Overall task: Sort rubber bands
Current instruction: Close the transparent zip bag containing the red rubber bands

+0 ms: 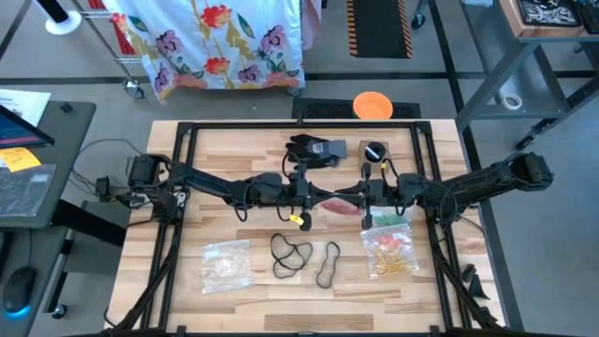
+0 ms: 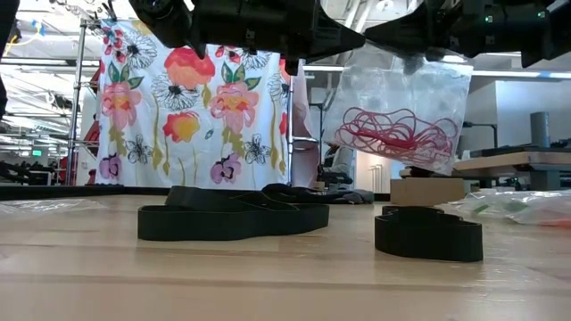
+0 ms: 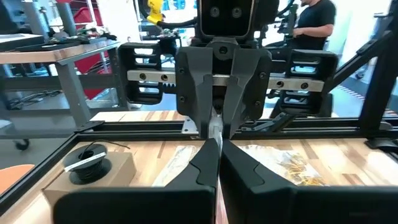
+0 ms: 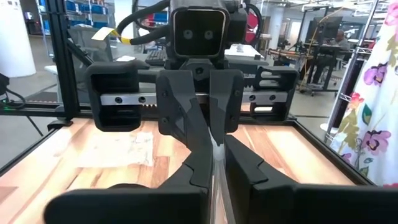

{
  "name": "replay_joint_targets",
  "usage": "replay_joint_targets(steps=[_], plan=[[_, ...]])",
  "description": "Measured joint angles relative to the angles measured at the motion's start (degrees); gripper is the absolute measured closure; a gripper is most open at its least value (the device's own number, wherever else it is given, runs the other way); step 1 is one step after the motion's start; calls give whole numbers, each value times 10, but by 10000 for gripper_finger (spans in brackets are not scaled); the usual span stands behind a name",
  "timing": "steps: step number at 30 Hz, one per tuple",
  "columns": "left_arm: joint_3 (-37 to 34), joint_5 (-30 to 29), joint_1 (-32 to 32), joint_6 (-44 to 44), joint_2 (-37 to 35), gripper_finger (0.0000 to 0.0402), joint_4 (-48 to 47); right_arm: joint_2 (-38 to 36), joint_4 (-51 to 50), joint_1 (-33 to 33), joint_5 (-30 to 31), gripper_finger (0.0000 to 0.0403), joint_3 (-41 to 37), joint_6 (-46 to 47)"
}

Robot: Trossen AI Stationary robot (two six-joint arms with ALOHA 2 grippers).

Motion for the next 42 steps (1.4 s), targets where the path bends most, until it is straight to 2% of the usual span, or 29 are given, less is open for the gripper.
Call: replay_joint_targets(steps=[7, 11, 14, 19, 21, 27, 31, 36, 42], plan=[[0, -18, -5, 13, -8, 401, -13, 0, -2, 0, 3, 385, 1, 0], [1, -69, -16, 34, -34, 401, -63, -3, -7, 0, 3, 385, 1, 0], [1, -89, -30, 49, -47, 401, -72, -10, -11, 0, 3, 385, 1, 0], [0, -172, -50, 69, -63, 401, -90, -22, -40, 0, 4, 385, -2, 1], [1, -183, -51, 73, -69, 401, -110, -30, -40, 0, 5, 385, -1, 2], [0, -123, -53, 69, -74, 401, -119, -36, -48, 0, 7, 385, -1, 2], [0, -123, -52, 87, -67, 398, -116, -36, -50, 0, 7, 385, -1, 2], [0, -128, -52, 118, -67, 360, -115, -36, -50, 0, 7, 385, -1, 2], [0, -129, -49, 167, -67, 272, -111, -36, -49, 0, 7, 385, -1, 1]])
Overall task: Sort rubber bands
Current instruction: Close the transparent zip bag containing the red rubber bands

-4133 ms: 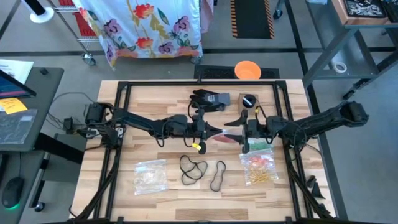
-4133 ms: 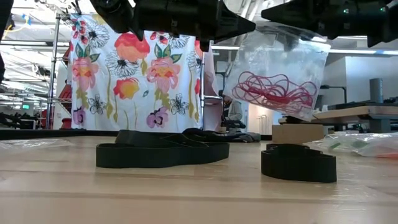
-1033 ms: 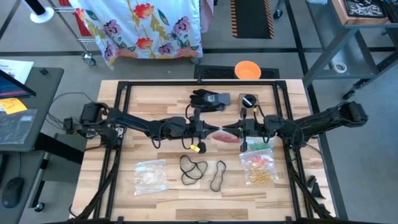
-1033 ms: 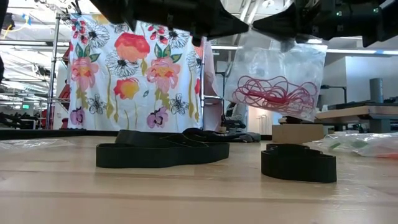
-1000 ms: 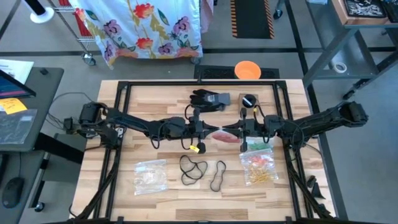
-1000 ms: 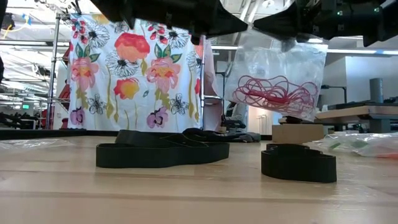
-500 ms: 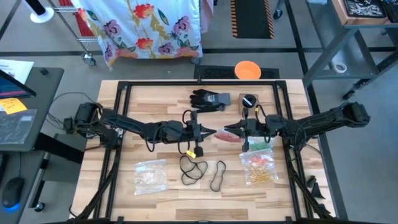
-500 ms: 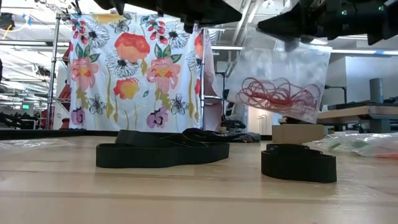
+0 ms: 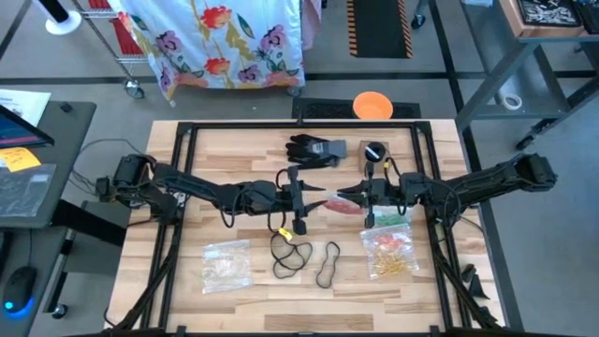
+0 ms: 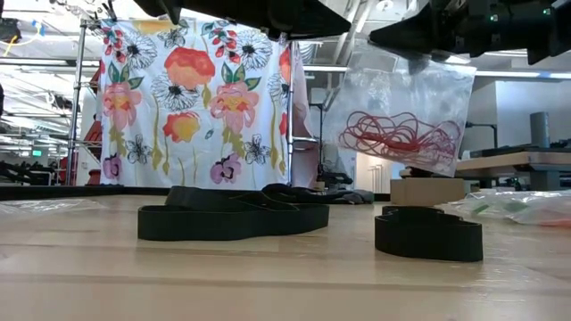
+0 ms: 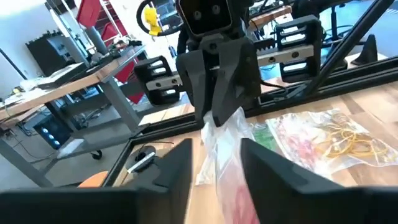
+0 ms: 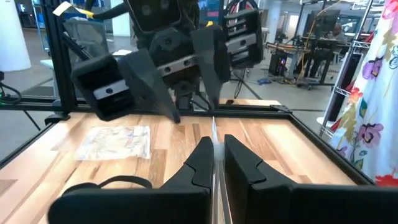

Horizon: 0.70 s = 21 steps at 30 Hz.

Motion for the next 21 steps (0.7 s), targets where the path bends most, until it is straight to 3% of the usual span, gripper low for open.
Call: replay_joint_targets(steps=[4, 8, 14, 21], plan=[[0, 2, 8, -12, 0, 220, 14, 0, 0, 0, 0, 385, 0, 0], [0, 18, 19, -38, 0, 192, 15, 0, 0, 0, 0, 385, 0, 0], [0, 109, 33, -93, 0, 187, 21, 0, 1, 0, 0, 385, 1, -1], [11, 120, 33, -99, 36, 187, 66, 0, 2, 0, 0, 385, 1, -1]])
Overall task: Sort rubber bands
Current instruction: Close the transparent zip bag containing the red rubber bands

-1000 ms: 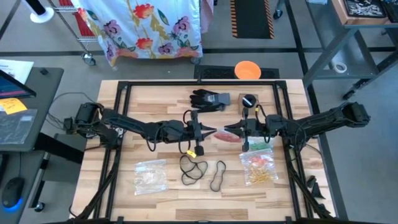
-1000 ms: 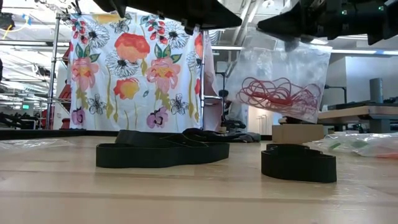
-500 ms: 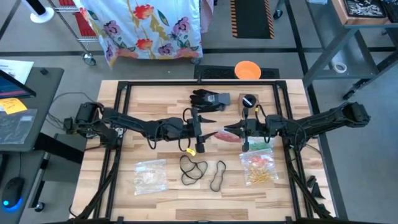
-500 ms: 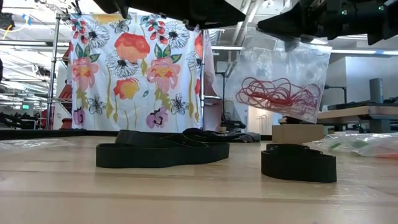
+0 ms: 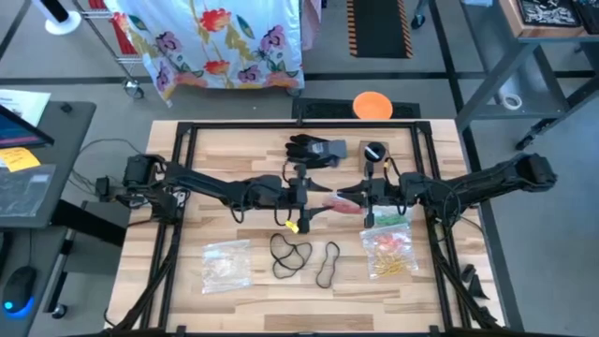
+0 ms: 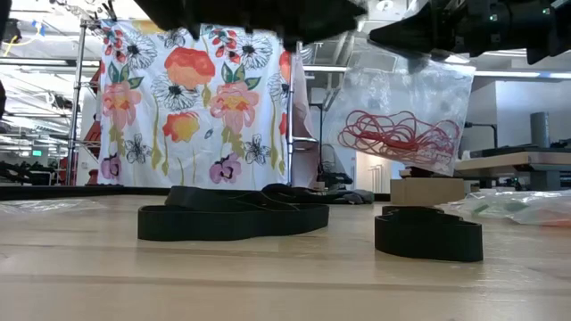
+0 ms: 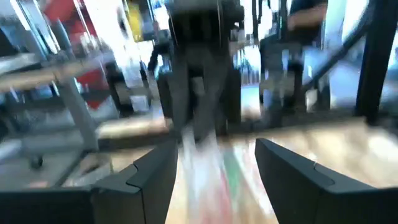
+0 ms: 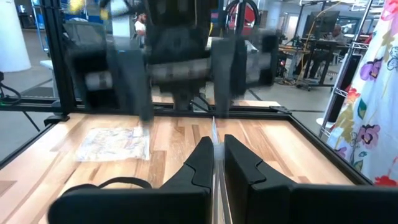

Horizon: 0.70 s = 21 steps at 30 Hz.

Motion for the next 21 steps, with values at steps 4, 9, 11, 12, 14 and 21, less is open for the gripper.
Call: replay_joint_targets(steps=[4, 9, 11, 12, 14, 21], plan=[[23, -27, 0, 24, 24, 187, -39, 0, -1, 0, 0, 385, 0, 0], [29, -44, -2, 30, 21, 187, -48, -1, -11, 1, 0, 385, 0, 0], [29, -44, -3, 32, 21, 187, -47, -1, -17, 0, 0, 385, 0, 0], [29, -44, -4, 32, 21, 187, -47, -1, -17, 0, 0, 385, 0, 0], [29, -44, -4, 30, 21, 187, -47, -1, -17, 0, 0, 385, 0, 0], [29, -45, -3, 25, 21, 203, -50, -1, -14, 0, 0, 385, 0, 0]])
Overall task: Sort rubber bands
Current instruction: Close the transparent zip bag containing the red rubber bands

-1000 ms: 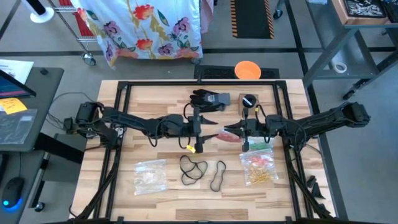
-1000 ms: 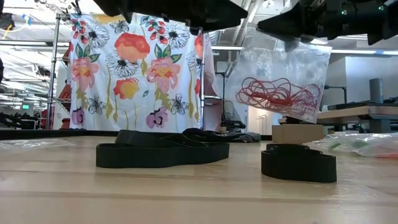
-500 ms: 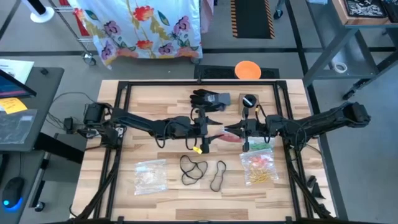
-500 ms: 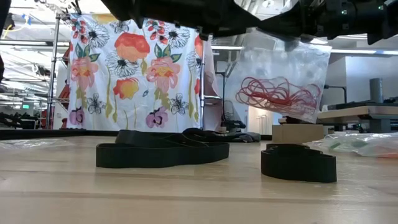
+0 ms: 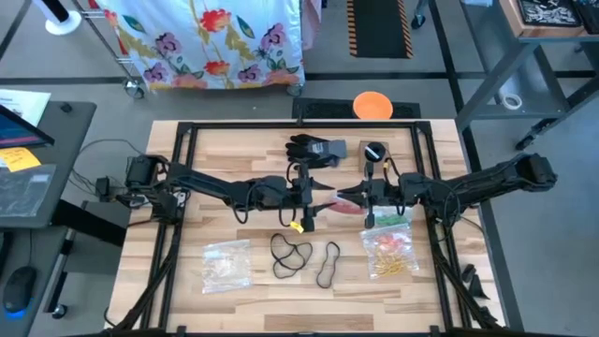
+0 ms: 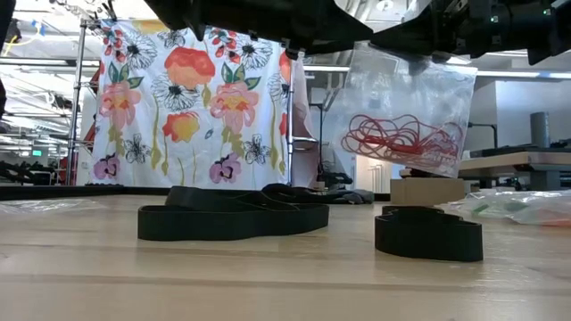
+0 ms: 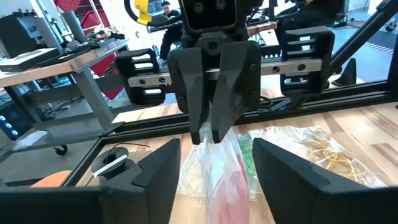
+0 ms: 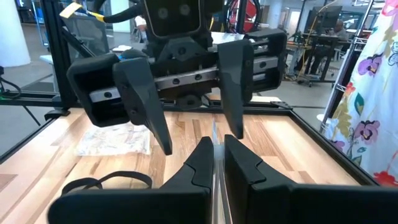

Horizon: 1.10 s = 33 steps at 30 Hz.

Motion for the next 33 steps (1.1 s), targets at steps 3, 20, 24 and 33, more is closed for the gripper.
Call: replay_joint_targets(steps=[3, 20, 24, 33], plan=[[0, 0, 0, -3, 0, 234, -2, 0, 0, 0, 0, 385, 0, 0], [0, -7, -2, 5, 0, 399, -2, 0, -1, 0, -3, 385, 0, 0], [0, -16, -6, 10, -1, 401, -4, 0, -3, 0, -3, 385, 0, 0], [0, -88, -35, 35, -30, 401, -42, -1, -3, 0, -3, 385, 1, 0]])
